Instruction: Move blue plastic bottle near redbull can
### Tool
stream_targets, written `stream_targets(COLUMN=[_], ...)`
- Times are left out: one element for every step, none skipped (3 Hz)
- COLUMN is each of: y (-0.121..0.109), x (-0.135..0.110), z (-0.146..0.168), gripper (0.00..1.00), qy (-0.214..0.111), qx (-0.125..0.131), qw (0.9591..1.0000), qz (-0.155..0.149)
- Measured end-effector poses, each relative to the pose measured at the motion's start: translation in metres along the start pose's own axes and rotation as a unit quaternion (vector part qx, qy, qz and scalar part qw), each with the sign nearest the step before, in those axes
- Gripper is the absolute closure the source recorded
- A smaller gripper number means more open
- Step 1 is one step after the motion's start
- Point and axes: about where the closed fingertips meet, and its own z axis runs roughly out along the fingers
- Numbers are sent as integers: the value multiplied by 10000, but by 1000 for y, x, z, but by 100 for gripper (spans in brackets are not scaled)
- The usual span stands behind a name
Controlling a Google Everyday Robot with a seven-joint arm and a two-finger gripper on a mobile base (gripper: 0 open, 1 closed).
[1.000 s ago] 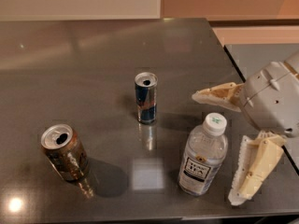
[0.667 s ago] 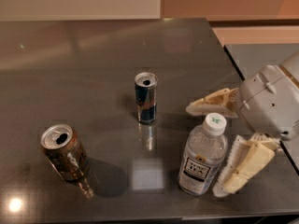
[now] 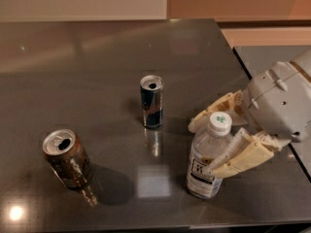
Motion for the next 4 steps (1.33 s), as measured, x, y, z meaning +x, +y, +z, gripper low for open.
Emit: stream_targets(y=[-18,-46,-76,-103], x=[-10,-22,-33,-34], z=[-7,-12,-11,-9], gripper=[88,100,100,100], qy=[23,-21,-126,-295], qx=[156,313,430,509], qw=[9999,9994,9988,9978], qz=[50,133,186,302])
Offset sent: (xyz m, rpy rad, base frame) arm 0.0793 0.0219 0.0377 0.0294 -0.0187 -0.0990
